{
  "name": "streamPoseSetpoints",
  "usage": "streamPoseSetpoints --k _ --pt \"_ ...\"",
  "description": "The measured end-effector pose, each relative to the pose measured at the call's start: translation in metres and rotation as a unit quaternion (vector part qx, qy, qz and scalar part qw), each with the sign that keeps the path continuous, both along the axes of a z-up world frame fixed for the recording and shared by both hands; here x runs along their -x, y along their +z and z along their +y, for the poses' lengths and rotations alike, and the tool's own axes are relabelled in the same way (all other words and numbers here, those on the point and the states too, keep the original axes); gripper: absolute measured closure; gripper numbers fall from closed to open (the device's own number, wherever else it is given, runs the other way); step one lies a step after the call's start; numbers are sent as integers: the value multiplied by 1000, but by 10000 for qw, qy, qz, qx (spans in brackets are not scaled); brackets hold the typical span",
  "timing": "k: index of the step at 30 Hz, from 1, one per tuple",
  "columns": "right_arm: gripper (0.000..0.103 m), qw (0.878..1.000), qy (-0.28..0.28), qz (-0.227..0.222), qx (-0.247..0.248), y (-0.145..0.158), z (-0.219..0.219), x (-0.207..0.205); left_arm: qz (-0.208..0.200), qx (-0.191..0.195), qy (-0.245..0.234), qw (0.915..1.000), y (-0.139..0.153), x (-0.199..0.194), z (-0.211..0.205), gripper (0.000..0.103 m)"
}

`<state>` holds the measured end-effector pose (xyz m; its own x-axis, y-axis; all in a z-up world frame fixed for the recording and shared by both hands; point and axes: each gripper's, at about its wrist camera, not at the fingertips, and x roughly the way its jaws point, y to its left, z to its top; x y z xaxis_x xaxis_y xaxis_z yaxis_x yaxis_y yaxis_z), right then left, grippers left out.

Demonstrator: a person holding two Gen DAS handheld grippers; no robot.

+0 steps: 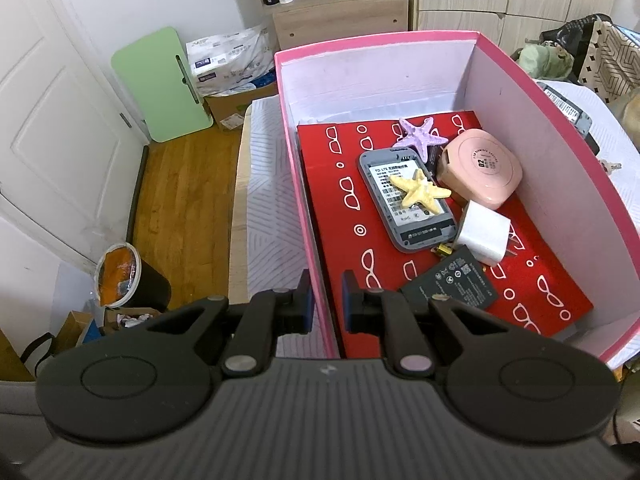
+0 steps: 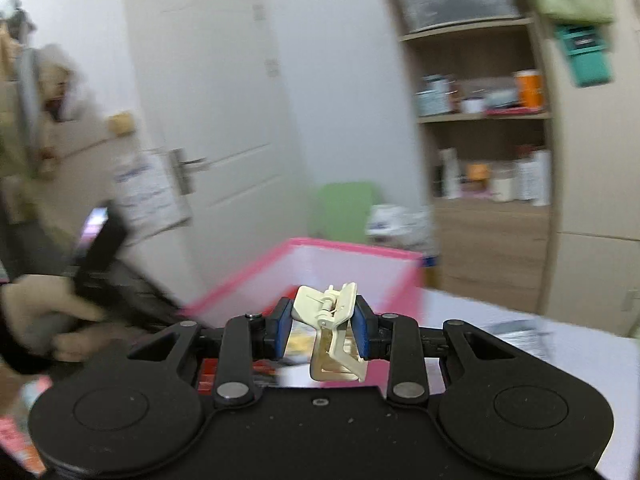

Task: Organize rigid objects
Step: 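Carry the cream figurine into the box and release it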

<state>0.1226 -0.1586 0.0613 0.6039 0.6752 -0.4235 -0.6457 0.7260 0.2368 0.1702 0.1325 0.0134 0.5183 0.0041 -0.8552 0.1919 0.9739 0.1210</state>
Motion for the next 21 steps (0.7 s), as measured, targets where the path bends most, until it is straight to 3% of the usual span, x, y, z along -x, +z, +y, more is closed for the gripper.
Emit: streamPoseSetpoints --k 2,4,10,15,18,20,21 --pt "67 9991 320 292 -46 -5 18 -2 -6 13 13 10000 0 0 0 91" --pt "67 9969 615 431 249 -13 40 -4 0 62 89 9999 1 -1 0 91" --pt "67 9874 599 1157 896 -45 79 -22 -31 80 22 10000 0 3 2 91" --pt "66 9722 634 897 2067 -58 104 -20 -34 151 31 9999 1 2 4 91" --pt "67 9689 792 1134 2051 -59 105 -23 -47 173 27 9998 0 2 4 91" --pt "62 9713 700 1062 2009 -53 101 -22 -72 176 21 9998 0 3 4 91" --pt "51 9737 583 957 1981 -49 97 -20 -79 183 19 9998 -1 3 4 91"
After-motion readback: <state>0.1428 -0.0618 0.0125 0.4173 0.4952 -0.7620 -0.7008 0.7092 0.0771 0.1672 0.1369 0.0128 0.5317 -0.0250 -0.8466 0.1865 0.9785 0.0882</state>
